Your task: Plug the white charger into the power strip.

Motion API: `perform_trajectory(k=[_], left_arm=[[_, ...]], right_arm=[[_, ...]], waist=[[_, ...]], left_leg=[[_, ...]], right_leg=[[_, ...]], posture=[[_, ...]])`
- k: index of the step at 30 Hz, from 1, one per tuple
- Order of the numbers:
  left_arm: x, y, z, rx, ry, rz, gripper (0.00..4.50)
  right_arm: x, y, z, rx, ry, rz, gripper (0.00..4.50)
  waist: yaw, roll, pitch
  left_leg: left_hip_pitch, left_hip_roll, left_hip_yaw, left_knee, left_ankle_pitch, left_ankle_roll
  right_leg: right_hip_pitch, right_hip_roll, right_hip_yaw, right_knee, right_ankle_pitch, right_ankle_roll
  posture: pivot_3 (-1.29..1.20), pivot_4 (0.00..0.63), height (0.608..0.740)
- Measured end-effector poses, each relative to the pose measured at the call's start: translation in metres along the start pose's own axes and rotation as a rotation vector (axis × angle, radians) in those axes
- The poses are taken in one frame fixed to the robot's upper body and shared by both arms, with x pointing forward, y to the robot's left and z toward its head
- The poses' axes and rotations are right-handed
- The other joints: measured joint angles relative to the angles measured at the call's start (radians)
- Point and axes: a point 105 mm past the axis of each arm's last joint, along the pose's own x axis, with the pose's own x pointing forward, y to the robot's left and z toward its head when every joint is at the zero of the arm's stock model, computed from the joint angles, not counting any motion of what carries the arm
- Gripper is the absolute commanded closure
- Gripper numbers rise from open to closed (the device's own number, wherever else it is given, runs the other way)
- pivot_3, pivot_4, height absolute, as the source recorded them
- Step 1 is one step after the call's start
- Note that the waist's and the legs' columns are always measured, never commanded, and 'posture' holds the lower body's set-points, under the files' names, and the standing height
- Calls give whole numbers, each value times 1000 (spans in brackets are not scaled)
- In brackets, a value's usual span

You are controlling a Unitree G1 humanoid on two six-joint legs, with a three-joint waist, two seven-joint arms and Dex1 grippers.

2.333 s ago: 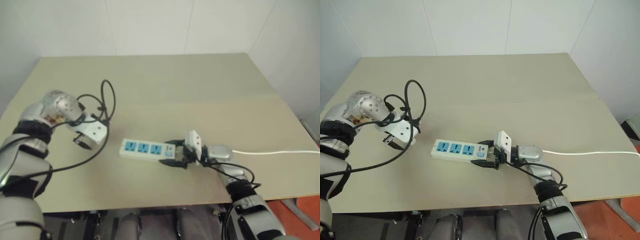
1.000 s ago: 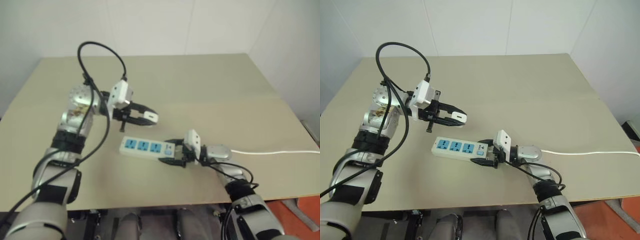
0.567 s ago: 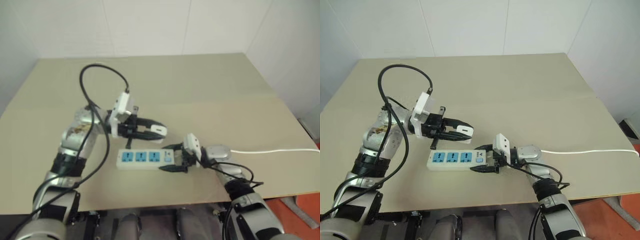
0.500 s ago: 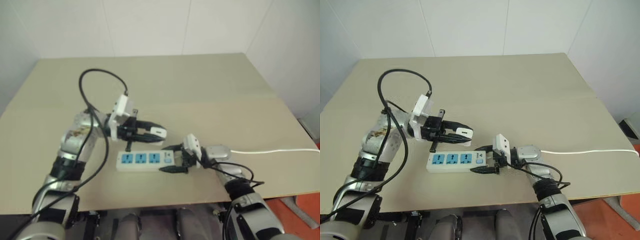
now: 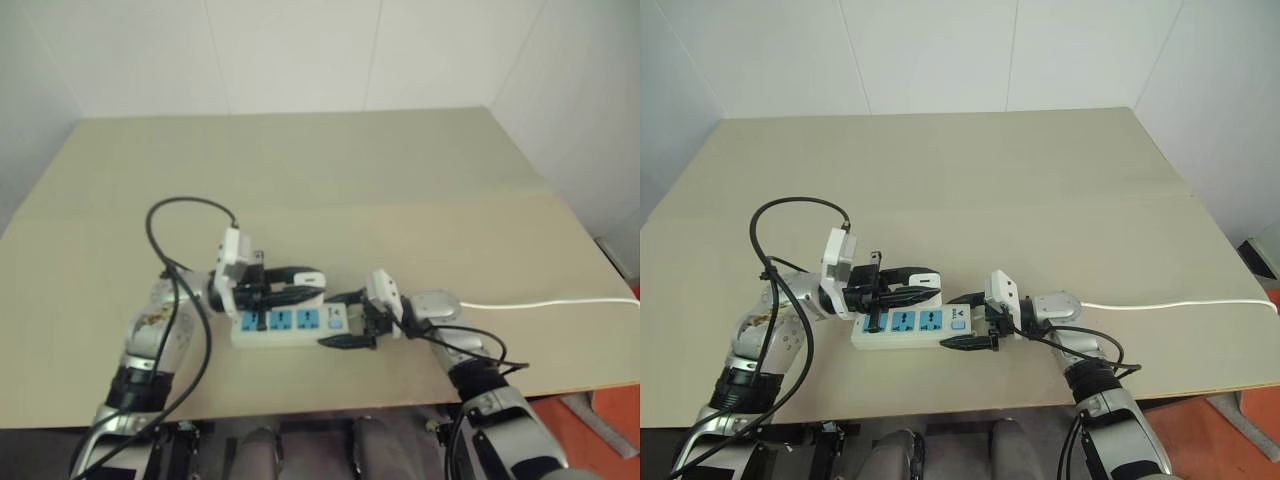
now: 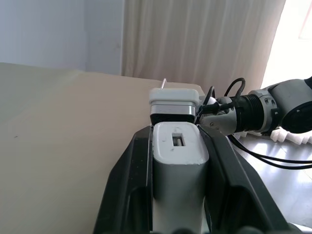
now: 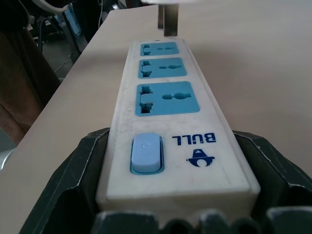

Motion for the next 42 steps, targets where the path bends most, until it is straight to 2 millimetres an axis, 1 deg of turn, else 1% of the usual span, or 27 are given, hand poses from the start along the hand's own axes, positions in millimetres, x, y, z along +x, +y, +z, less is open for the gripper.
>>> perform_trajectory(k=[9, 16, 28, 37, 42], left_arm=[[-8, -2, -24, -27, 69, -14, 3476], [-6, -2, -26, -1, 51, -23, 3476], [0, -6, -30, -30, 44, -44, 3476], [-1, -6, -32, -37, 54, -53, 3476], [-3, -5, -38, -40, 74, -57, 3476]], right_arm=[[0, -1, 0, 0, 1, -7, 1081], [-1, -1, 0, 0, 3, -12, 1081], [0, -2, -1, 0, 2, -19, 1081], [1, -2, -1, -3, 7, -19, 1081], [2, -2, -1, -3, 5, -18, 1081]], waist=[[0, 0, 0], [1, 0, 0], [0, 0, 0], [-1, 0, 0], [-2, 0, 0]], left_leg=[[1, 0, 0, 0, 0, 0], [2, 0, 0, -1, 0, 0], [3, 0, 0, -1, 0, 0], [4, 0, 1, -2, 0, 0], [5, 1, 1, -2, 0, 0]], right_leg=[[1, 0, 0, 0, 0, 0], [1, 0, 0, 0, 0, 0], [2, 0, 0, 0, 0, 0], [2, 0, 1, 0, 0, 0], [2, 1, 1, 0, 0, 0]], posture=[[0, 150, 740], [0, 150, 740], [0, 150, 740], [0, 150, 740], [0, 150, 740]])
